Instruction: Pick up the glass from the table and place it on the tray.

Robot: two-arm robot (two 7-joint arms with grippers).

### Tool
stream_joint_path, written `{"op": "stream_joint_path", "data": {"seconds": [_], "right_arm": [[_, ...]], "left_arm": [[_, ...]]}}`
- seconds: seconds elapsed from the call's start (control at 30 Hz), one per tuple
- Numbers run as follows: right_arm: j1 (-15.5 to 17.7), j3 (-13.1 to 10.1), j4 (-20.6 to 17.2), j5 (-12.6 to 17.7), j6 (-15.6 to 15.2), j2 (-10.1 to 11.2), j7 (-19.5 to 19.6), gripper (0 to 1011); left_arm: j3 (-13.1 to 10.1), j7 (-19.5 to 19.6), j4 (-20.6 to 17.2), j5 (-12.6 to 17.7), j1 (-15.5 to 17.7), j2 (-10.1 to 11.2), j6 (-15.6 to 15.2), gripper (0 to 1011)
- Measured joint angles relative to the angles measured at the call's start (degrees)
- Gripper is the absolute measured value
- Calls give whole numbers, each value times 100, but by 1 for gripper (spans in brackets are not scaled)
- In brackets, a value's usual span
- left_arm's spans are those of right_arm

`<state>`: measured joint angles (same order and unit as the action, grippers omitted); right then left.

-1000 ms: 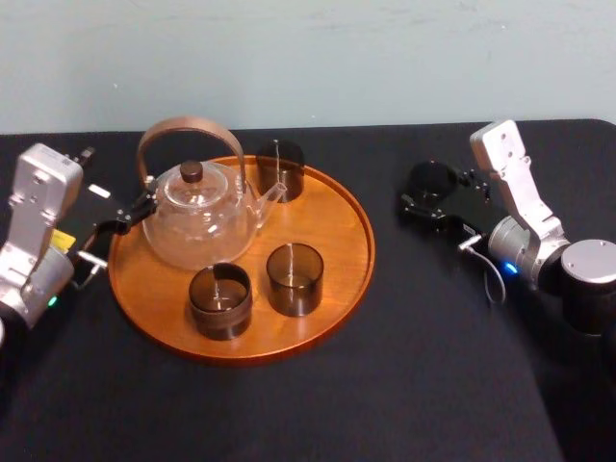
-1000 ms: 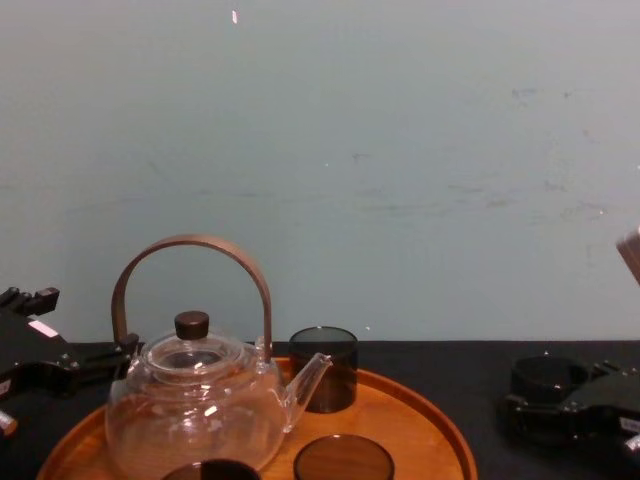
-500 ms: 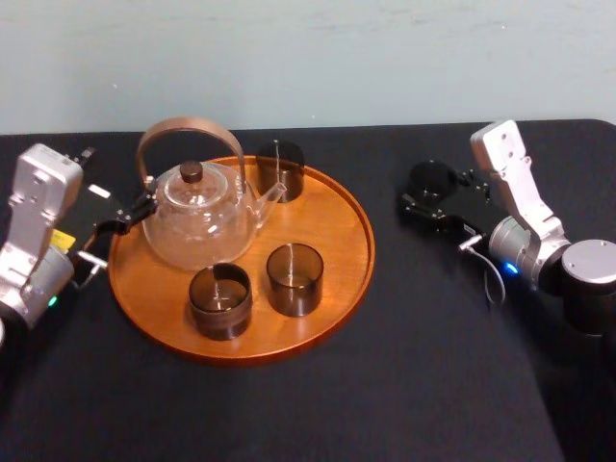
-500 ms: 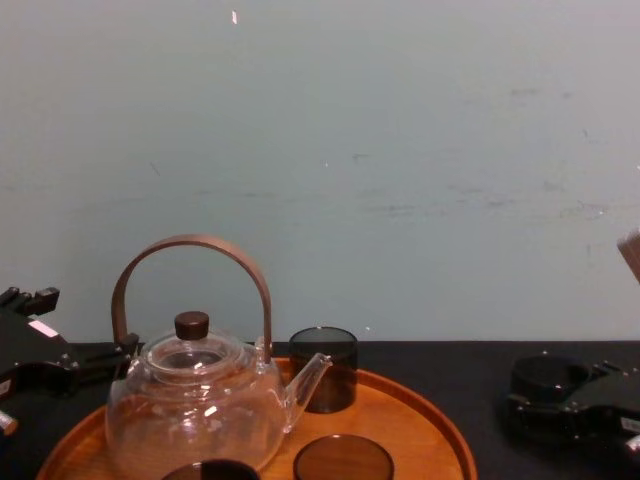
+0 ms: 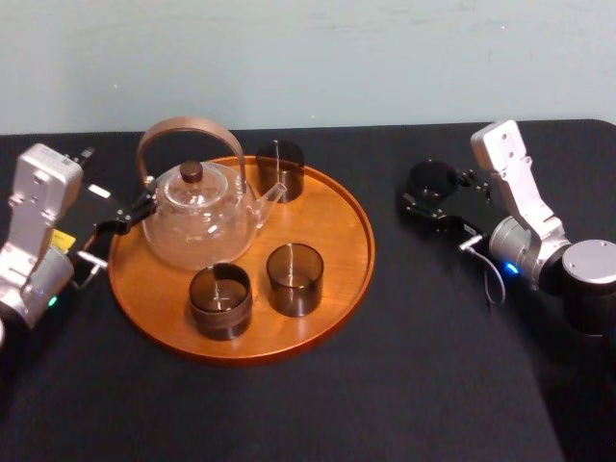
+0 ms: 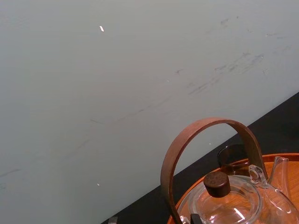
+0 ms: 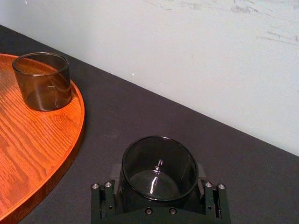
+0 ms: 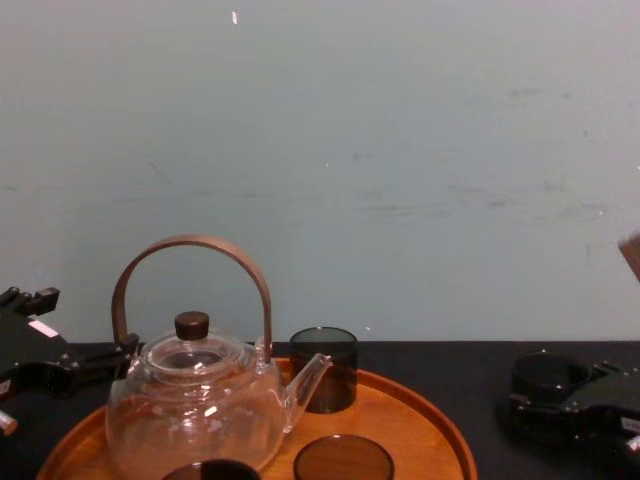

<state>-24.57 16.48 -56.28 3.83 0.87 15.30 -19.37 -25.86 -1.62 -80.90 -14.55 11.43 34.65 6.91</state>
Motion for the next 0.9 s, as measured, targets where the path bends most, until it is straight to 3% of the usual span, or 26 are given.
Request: {"op": "stream_joint_path", "data": {"seconds": [0.4,0.9], "right_arm": [[57,-34,-109,95,-69,40,-145,924],[381,82,-984,131,-316,238,-261,924]], "left_arm": [[0,0,0,0,0,0,0,1010],[0,0,0,0,0,0,0,1009]]}}
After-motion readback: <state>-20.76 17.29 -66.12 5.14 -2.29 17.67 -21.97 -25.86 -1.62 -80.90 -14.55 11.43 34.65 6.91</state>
